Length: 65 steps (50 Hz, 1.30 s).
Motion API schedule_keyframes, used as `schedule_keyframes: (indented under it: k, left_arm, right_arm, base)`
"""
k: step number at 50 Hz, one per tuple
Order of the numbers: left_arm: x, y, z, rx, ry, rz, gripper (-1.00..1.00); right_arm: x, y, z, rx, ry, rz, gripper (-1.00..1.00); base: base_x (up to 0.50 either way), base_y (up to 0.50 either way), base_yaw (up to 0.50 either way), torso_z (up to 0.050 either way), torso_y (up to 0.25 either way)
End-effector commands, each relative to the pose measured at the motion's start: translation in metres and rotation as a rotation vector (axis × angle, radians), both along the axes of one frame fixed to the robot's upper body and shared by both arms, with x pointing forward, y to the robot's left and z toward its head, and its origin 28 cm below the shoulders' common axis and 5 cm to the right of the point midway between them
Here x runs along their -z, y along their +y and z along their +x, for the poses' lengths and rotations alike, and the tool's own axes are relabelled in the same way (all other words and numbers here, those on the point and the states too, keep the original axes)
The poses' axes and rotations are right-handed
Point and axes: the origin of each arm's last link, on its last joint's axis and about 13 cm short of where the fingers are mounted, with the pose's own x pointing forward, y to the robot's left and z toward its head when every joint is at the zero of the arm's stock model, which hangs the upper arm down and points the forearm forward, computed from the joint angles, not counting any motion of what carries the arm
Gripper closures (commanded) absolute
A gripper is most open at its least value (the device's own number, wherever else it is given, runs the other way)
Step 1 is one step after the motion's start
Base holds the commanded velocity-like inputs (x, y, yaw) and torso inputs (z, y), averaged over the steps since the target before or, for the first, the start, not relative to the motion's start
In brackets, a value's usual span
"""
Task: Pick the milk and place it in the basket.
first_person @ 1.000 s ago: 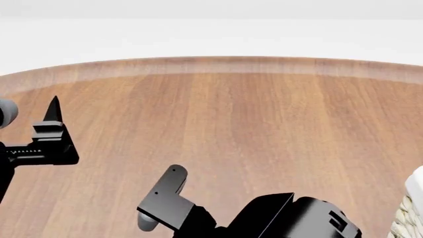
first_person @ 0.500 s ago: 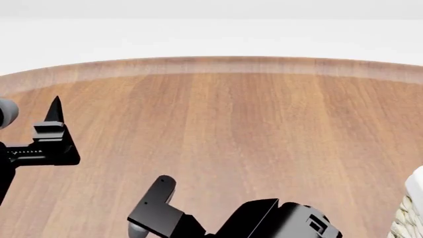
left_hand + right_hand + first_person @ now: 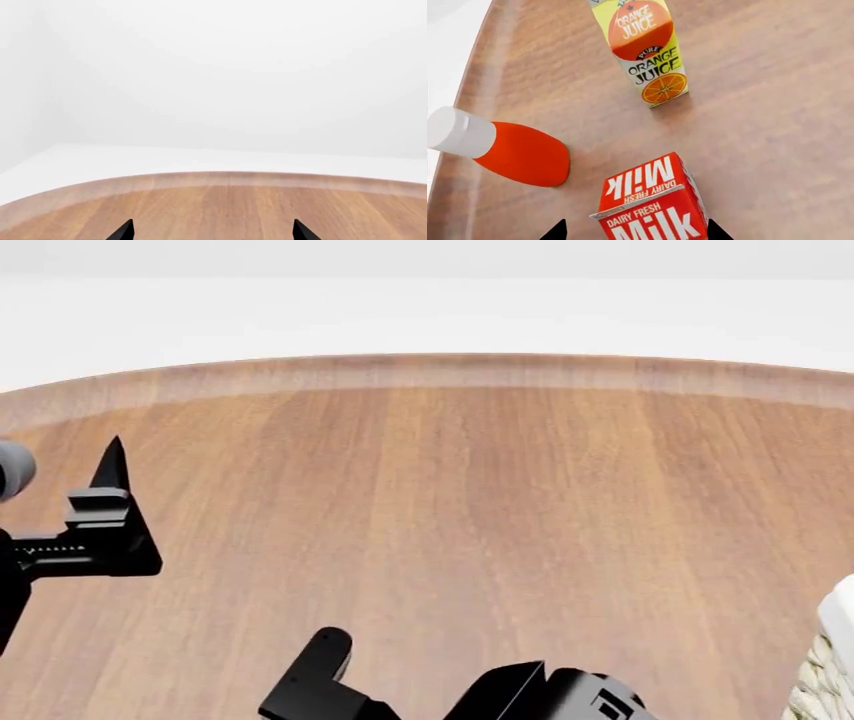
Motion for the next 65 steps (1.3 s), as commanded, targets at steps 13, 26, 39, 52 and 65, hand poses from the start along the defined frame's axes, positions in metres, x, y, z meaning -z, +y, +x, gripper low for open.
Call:
schedule_keyframes:
  k: [13, 26, 39, 52, 65]
  left_arm:
    - [0.005, 0.001, 0.000, 0.009, 0.010, -0.002, -1.00]
    - [0.006, -0.001, -0.003, 0.021, 0.011, -0.001, -1.00]
    - [0.007, -0.001, -0.004, 0.026, 0.012, -0.005, -1.00]
    - [0.009, -0.001, -0.004, 0.030, 0.018, -0.003, -1.00]
    - [0.008, -0.001, -0.004, 0.029, 0.016, -0.001, -1.00]
  right_arm:
    - [0.011, -0.003, 0.006, 0.018, 0.021, -0.021, -1.00]
    - [0.018, -0.003, 0.012, 0.027, 0.035, -0.030, -1.00]
    - [0.020, -0.001, 0.013, 0.018, 0.046, -0.038, -1.00]
    - [0.020, 0.000, 0.015, 0.025, 0.023, -0.038, 1.00]
    - [0.006, -0.006, 0.018, 0.120, -0.073, -0.009, 1.00]
  base:
    - [0.00, 0.00, 0.00, 0.000, 0.000]
    - [0.00, 0.00, 0.00, 0.000, 0.000]
    - [0.00, 0.00, 0.00, 0.000, 0.000]
    - [0.00, 0.00, 0.00, 0.000, 0.000]
    - [0.00, 0.00, 0.00, 0.000, 0.000]
